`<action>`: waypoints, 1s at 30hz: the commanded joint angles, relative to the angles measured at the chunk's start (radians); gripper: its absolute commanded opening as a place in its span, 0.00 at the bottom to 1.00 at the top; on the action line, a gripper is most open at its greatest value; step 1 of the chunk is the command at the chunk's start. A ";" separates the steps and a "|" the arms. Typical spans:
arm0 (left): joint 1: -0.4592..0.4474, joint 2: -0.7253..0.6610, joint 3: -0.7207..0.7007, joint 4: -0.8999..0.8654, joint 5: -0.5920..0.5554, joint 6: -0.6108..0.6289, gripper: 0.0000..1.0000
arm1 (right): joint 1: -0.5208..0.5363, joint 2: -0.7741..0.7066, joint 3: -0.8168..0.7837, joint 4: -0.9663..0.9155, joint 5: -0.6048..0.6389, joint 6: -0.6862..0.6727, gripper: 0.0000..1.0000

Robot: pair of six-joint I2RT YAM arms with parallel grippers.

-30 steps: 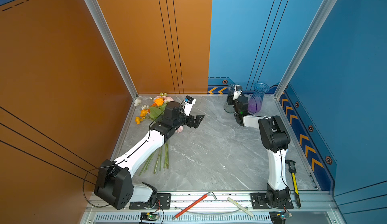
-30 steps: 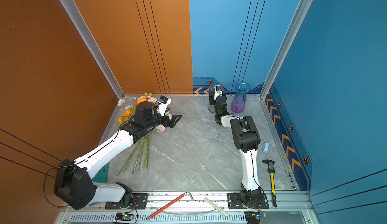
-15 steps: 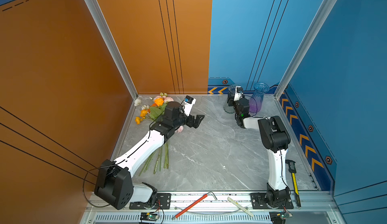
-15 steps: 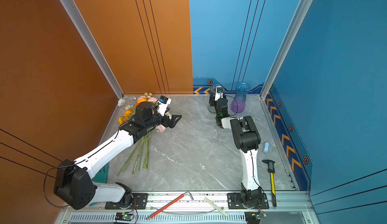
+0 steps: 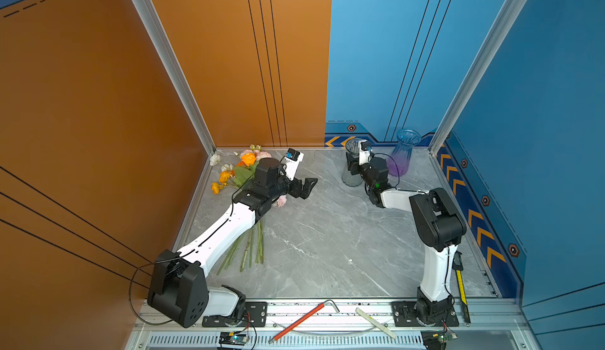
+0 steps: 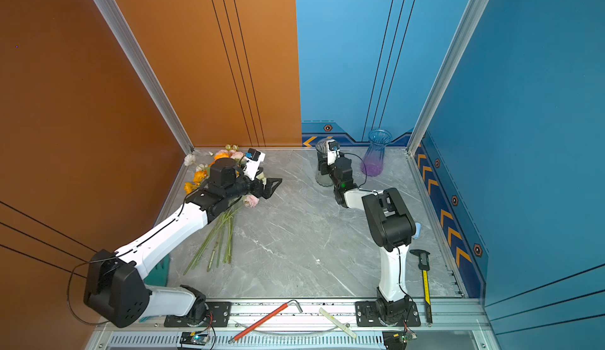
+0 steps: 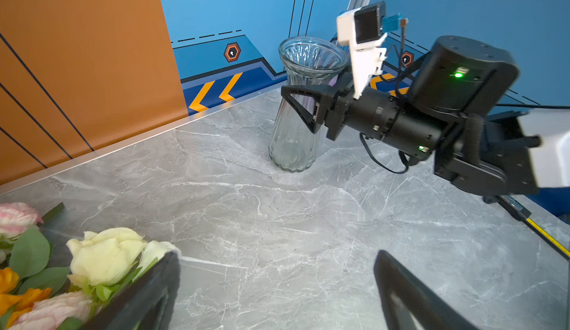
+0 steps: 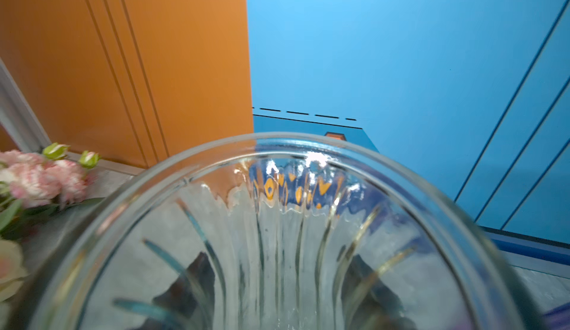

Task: Arrange flowers in a vase
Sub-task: Pick up the vase from the top-center of the table, then place the vase at the center of the table.

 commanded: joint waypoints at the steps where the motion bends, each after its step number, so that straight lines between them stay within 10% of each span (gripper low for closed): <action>1: 0.029 -0.049 0.029 0.011 0.010 -0.041 0.98 | 0.061 -0.175 -0.025 0.079 -0.056 -0.024 0.37; 6: 0.130 -0.123 0.021 -0.023 0.045 -0.223 0.98 | 0.206 -0.310 -0.177 0.123 0.023 -0.058 0.36; 10: 0.017 -0.220 0.089 -0.384 -0.162 -0.080 0.98 | 0.327 -0.396 -0.280 0.152 0.128 -0.085 0.36; 16: -0.052 -0.430 -0.008 -0.655 -0.286 -0.198 0.98 | 0.492 -0.459 -0.362 0.143 0.230 -0.134 0.36; 30: -0.100 -0.518 -0.130 -0.807 -0.195 -0.189 0.99 | 0.577 -0.433 -0.538 0.352 0.346 -0.114 0.36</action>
